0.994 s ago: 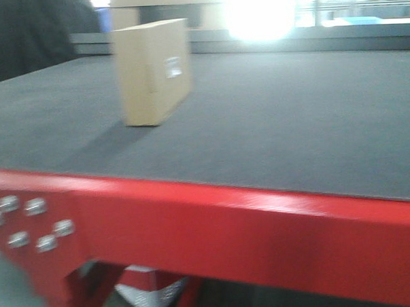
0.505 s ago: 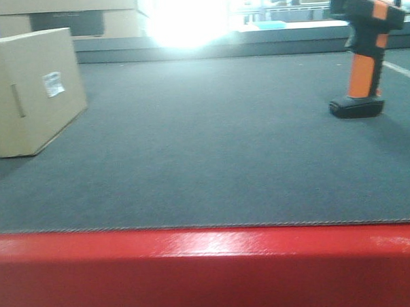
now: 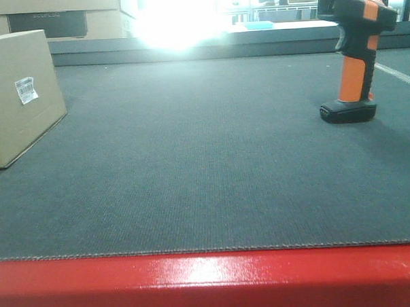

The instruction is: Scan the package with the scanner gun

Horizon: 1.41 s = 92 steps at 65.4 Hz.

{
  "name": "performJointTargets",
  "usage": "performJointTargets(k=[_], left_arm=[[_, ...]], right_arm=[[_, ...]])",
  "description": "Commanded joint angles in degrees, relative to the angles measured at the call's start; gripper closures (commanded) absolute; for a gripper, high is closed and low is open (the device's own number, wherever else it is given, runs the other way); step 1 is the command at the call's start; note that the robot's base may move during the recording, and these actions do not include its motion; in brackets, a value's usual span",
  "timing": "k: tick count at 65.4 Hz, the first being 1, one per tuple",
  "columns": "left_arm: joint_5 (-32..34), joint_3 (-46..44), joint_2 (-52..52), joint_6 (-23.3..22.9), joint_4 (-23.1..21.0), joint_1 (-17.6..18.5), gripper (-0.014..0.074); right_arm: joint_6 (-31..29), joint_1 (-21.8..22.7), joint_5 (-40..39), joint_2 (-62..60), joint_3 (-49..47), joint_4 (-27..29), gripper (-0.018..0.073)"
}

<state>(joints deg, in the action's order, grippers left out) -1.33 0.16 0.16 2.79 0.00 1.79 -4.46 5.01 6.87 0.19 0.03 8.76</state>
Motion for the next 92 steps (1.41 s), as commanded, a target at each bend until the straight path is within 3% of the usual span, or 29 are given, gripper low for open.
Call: performJointTargets(k=[1,92], left_arm=[[0.8,-0.2,-0.2,-0.5,0.0,0.0,0.0707],[0.8,-0.2,-0.2,-0.5,0.0,0.0,0.0707]], right_arm=[[0.0,-0.1,-1.3,-0.2,0.0,-0.3,0.0713],[0.0,-0.1,-1.3,-0.2,0.0,-0.3,0.0713]])
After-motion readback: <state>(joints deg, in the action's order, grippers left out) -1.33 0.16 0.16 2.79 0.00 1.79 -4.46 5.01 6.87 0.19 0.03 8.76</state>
